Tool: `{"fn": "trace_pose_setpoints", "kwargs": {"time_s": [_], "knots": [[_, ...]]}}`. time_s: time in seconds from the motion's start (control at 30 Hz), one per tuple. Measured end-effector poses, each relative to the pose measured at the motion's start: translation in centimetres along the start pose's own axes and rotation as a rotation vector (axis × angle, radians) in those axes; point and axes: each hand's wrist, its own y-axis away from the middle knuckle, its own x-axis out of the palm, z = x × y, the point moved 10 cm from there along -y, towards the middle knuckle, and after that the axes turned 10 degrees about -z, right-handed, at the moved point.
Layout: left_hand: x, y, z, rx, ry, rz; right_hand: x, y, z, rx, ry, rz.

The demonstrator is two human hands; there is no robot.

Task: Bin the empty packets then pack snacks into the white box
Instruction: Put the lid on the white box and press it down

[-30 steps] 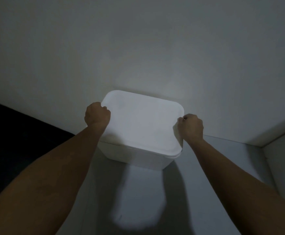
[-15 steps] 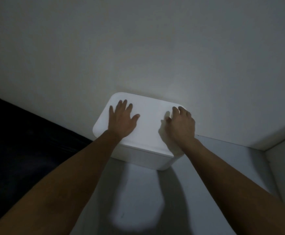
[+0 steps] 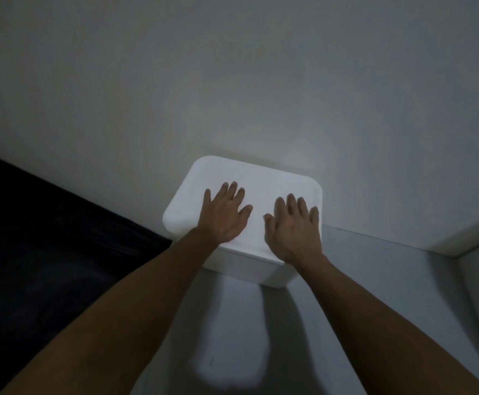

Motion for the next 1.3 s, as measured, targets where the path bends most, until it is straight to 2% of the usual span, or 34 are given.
{"fn": "trace_pose_setpoints", "kwargs": {"time_s": [0.13,0.17,0.23,0.3,0.4,0.5,0.67,0.8,0.9,1.03,1.2,1.3], "knots": [[-0.2,-0.3,0.6,0.076,0.06,0.192,-0.1,0.1,0.2,-0.004,-0.017,0.004],[-0.3,-0.1,1.0,0.102,0.109,0.162,-0.2,0.0,0.1,-0.007,-0.016,-0.002],[-1.5,0.7,1.7,0.14,0.217,-0.058,-0.1,0.1,-0.2,-0.001,-0.023,0.011],[-1.7,1.1,2.2,0.147,0.198,-0.19,0.0,0.1,0.1,0.013,-0.035,0.026],[-1.5,0.8,2.1,0.123,0.206,-0.186,0.7,0.3,0.8,0.101,-0.067,0.104],[-1.3,1.0,2.3,0.117,0.216,-0.182,0.8,1.1,1.9,0.105,-0.054,0.06],[-1.4,-0.3,3.5,0.119,0.274,0.006,0.3,1.3,2.1,0.089,-0.028,0.01],[-1.8,-0.7,7.7,0.083,0.059,-0.057,0.4,1.3,2.3,0.086,-0.049,0.021],[-0.9,-0.6,8.5,0.058,-0.015,-0.069,0.6,0.4,1.1,0.138,-0.053,0.026],[-1.0,-0.9,9.0,0.022,-0.021,-0.092,0.2,-1.6,-3.4,0.284,-0.03,0.027],[-1.1,-0.9,9.7,-0.04,-0.074,-0.189,0.6,-2.3,-4.2,0.328,-0.152,0.047],[-0.6,-1.5,10.0,-0.081,0.041,-0.127,0.5,-2.3,-4.2,0.332,-0.168,0.038]]}}
